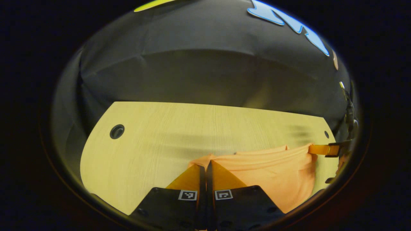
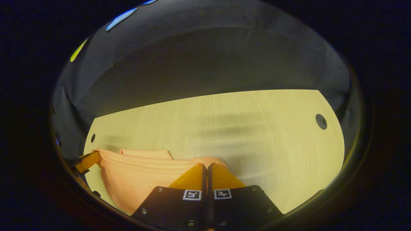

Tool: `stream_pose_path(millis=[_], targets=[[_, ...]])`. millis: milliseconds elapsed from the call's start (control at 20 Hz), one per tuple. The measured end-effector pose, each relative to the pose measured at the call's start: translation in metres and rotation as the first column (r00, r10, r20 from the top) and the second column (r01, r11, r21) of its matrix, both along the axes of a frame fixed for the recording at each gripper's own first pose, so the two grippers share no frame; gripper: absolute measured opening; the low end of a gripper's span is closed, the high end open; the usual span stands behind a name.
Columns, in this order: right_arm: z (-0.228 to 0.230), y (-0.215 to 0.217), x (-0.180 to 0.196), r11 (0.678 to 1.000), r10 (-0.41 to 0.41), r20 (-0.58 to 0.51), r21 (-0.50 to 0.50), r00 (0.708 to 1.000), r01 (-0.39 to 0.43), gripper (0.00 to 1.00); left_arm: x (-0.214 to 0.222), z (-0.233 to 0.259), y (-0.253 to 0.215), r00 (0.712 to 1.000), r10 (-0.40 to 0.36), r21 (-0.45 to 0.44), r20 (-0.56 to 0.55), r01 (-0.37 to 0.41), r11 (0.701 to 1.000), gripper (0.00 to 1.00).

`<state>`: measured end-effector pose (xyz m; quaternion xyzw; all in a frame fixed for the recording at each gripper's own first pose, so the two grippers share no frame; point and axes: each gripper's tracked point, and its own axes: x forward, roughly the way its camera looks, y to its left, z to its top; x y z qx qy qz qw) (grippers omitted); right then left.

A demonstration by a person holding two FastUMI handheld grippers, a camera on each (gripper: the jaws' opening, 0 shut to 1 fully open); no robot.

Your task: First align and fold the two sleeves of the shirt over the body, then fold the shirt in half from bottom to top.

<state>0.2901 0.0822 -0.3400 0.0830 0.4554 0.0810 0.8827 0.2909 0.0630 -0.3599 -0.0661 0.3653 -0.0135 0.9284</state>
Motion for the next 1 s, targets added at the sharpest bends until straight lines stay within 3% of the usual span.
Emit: stream_pose_path(millis=[150,300,350,400,450,500,550,650,700,750,1000], targets=[[-0.007,0.0,0.002,1.0,0.012,0.002,-0.009,1.0,-0.012,0.04,0.0,-0.016,0.004,1.0,0.008,0.001,-0.017,-0.008,1.0,0.06],[-0.007,-0.001,0.001,1.0,0.021,0.005,-0.016,1.0,-0.021,0.0,0.001,-0.028,0.006,0.999,0.017,-0.01,-0.031,-0.017,1.0,0.06],[-0.007,0.0,0.001,1.0,0.024,0.008,-0.017,1.0,-0.023,0.01,-0.001,-0.029,0.004,0.999,0.015,-0.016,-0.04,-0.015,1.0,0.08],[-0.008,0.001,-0.001,1.0,0.025,0.009,-0.013,1.0,-0.025,0.01,-0.003,-0.031,0.004,0.999,0.014,-0.017,-0.047,-0.015,1.0,0.17],[-0.006,0.001,-0.003,1.0,0.026,0.01,-0.009,1.0,-0.025,0.06,-0.004,-0.029,0.006,0.999,0.018,-0.011,-0.045,-0.019,1.0,0.14],[-0.008,-0.001,-0.004,1.0,0.017,0.011,-0.009,1.0,-0.017,0.1,-0.006,-0.028,0.006,0.999,0.019,-0.005,-0.041,-0.019,1.0,0.22],[-0.006,-0.004,-0.005,1.0,0.007,0.019,-0.007,1.0,-0.007,0.15,-0.01,-0.025,0.005,0.999,0.01,-0.002,-0.035,-0.01,1.0,0.42],[0.001,-0.007,-0.007,1.0,-0.004,0.032,-0.002,0.999,0.004,0.51,-0.015,-0.019,0.002,1.0,-0.007,0.01,-0.029,0.008,1.0,0.82],[0.005,-0.01,-0.008,1.0,-0.013,0.044,-0.007,0.999,0.013,0.44,-0.018,-0.015,0.002,1.0,-0.009,0.018,-0.019,0.01,1.0,0.8],[0.01,-0.011,-0.009,1.0,-0.013,0.054,-0.008,0.998,0.014,0.51,-0.017,-0.012,0.0,1.0,-0.013,0.017,-0.012,0.013,1.0,0.76],[0.034,-0.009,-0.025,1.0,0.008,0.083,-0.015,0.996,-0.007,0.51,-0.027,0.019,-0.008,0.999,-0.02,-0.011,0.03,0.02,1.0,0.77]])
